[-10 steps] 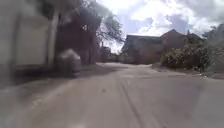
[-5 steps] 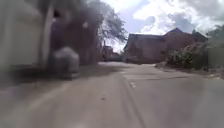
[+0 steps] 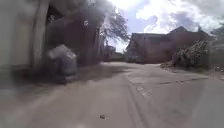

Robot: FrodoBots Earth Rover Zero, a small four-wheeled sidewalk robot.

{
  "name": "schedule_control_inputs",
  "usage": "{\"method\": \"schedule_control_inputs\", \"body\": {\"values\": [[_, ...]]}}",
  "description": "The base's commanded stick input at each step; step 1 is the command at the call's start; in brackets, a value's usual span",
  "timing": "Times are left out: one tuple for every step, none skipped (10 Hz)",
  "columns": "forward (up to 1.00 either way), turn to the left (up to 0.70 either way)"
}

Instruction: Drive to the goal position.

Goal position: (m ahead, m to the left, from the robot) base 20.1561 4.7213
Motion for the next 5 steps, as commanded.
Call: {"method": "schedule_control_inputs", "body": {"values": [[1.0, 0.0], [1.0, -0.13], [1.0, -0.39], [1.0, -0.4], [1.0, -0.14]]}}
